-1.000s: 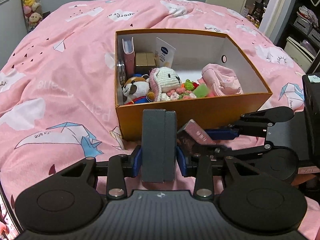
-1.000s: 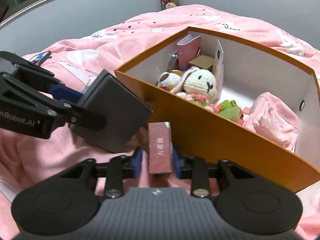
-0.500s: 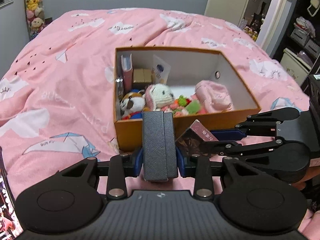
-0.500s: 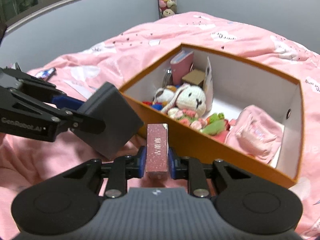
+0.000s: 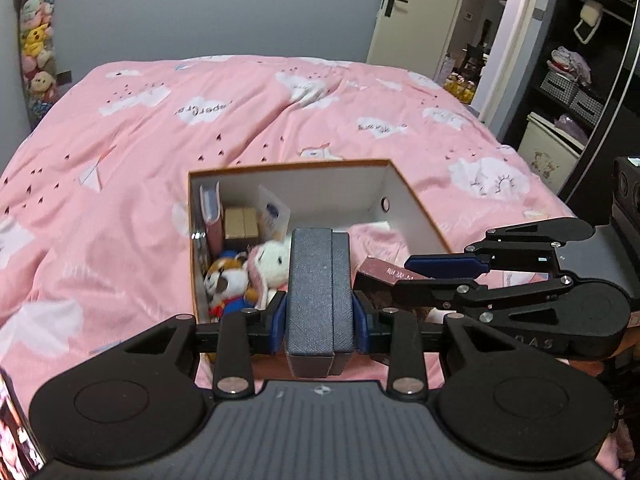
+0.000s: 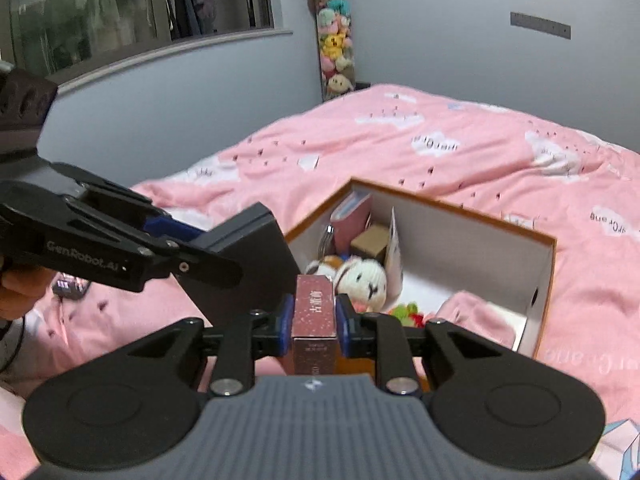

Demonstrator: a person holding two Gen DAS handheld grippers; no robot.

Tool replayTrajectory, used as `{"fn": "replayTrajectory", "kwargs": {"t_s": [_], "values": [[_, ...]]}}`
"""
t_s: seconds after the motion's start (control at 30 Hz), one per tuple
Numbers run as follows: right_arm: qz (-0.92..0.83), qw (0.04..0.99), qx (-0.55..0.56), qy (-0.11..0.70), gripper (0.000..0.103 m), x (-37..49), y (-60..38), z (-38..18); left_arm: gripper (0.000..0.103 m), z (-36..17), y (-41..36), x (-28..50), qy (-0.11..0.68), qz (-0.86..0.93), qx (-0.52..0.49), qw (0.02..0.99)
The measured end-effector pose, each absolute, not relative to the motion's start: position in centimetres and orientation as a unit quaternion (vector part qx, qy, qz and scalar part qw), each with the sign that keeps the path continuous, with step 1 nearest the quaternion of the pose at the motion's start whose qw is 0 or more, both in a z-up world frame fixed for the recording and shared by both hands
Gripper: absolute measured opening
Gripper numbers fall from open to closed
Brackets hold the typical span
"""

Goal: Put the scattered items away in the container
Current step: 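Carry the black box and photo card box over the container with both tools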

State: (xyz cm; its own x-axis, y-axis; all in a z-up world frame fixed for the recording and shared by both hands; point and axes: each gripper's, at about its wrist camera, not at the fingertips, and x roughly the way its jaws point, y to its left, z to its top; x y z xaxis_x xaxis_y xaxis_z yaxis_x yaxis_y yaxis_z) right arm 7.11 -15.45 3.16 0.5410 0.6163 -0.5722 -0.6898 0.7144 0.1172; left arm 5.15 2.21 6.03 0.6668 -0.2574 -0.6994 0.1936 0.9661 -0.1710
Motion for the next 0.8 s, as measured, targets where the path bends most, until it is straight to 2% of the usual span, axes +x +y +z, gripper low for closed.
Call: {"fn": "replayTrajectory", "kwargs": {"t_s": [0.37,0.5,0.8], "values": [[0.291,0.914,0.080,0.272,0.025,13.1,-19.2,4.5,0.038,6.2,2.6,12.0,0.387,-0.134,-0.118,0.905],[0.257,0.921,0.093,0.277,0.025,16.0,-19.2,3.3,0.038,4.9,2.3,15.7,0.396,-0.127,-0.146,0.898],[0.204,0.929,0.125,0.282,0.025,20.9,-19.9,0.4,0.038,2.6,0.4,21.6,0.413,-0.100,-0.140,0.894]]}}
